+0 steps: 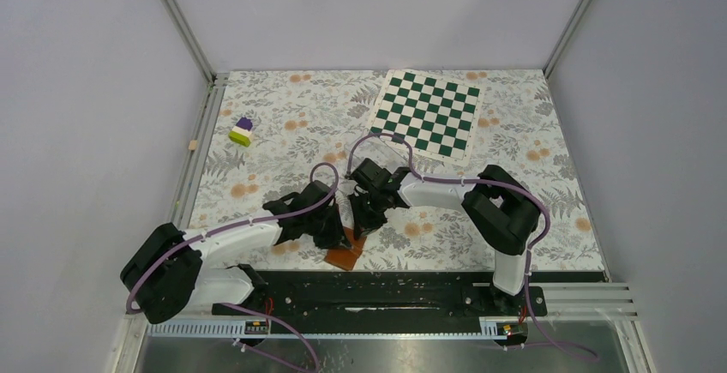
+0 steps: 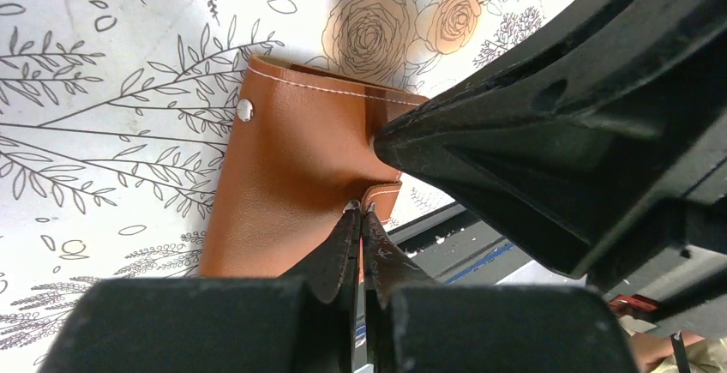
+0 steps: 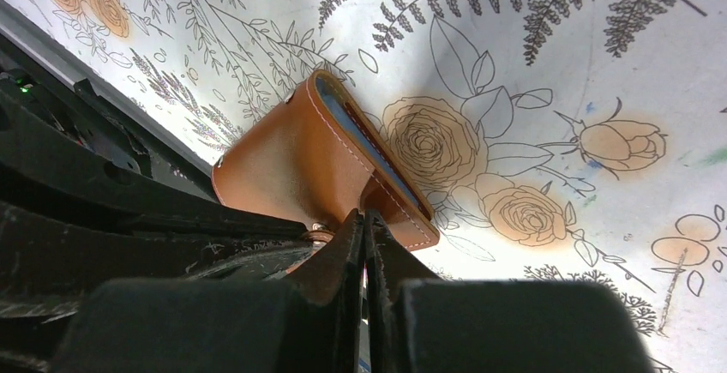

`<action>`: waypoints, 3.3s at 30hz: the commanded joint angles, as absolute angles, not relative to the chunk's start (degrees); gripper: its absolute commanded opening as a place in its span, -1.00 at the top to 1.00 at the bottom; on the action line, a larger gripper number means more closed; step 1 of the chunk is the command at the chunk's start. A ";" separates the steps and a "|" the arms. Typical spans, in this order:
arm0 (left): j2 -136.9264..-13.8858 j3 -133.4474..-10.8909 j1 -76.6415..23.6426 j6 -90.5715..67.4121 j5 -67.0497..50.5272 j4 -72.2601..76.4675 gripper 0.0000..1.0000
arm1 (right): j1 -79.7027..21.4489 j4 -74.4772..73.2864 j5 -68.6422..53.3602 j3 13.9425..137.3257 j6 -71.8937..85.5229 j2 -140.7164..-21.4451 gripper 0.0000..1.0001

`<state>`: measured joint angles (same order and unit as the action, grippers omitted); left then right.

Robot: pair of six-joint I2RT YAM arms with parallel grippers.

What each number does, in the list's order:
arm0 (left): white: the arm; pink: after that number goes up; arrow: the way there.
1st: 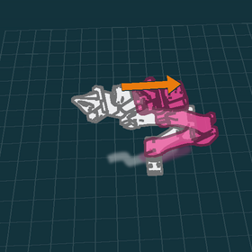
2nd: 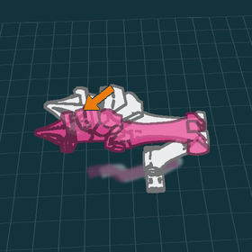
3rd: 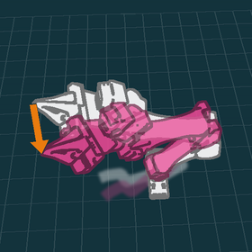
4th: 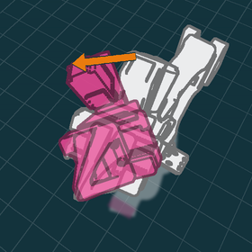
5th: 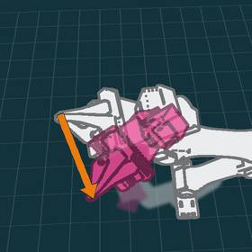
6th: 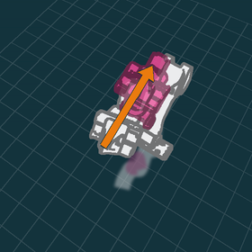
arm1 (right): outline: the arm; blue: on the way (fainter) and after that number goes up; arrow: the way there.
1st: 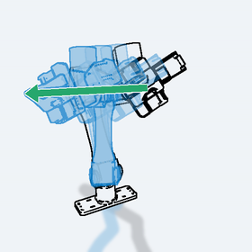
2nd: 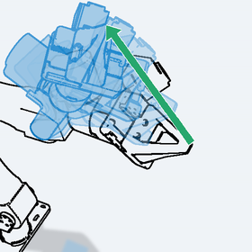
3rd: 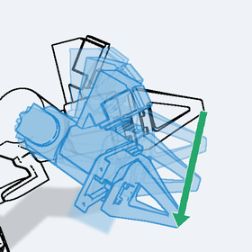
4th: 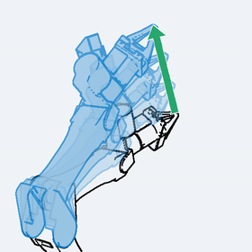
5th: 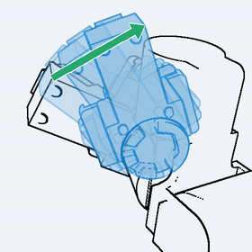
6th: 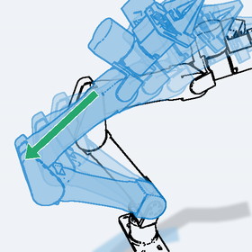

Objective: Put the credit cards into the card holder
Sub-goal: Close the card holder at the center of the board.

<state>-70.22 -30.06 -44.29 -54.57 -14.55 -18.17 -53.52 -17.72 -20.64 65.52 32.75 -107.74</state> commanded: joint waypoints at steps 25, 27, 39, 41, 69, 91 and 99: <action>-73.10 -35.09 -44.51 -53.31 -10.74 -24.05 1.00 | -54.14 -17.17 -22.77 63.84 32.64 -106.03 0.87; -72.96 -35.44 -44.56 -53.03 -10.41 -25.35 1.00 | -54.14 -17.47 -22.59 63.72 32.45 -106.98 0.88; -71.49 -34.22 -45.35 -53.68 -10.61 -24.81 1.00 | -54.14 -18.90 -21.77 64.61 31.58 -108.86 0.88; -70.84 -33.70 -45.35 -54.10 -10.35 -24.90 1.00 | -54.14 -18.91 -21.91 64.58 31.51 -108.94 0.89; -72.30 -33.54 -45.57 -55.10 -9.36 -27.31 1.00 | -54.13 -15.53 -25.60 62.16 33.48 -101.13 0.92; -72.17 -33.58 -45.60 -55.06 -8.99 -27.64 1.00 | -56.46 -12.95 -25.94 62.69 33.89 -106.19 1.00; -72.40 -33.65 -45.66 -55.06 -8.94 -27.61 1.00 | -57.42 -12.97 -25.10 62.84 33.79 -108.02 1.00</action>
<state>-72.47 -33.32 -45.39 -55.42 -11.70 -24.64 -56.16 -12.99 -27.03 61.43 34.72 -106.54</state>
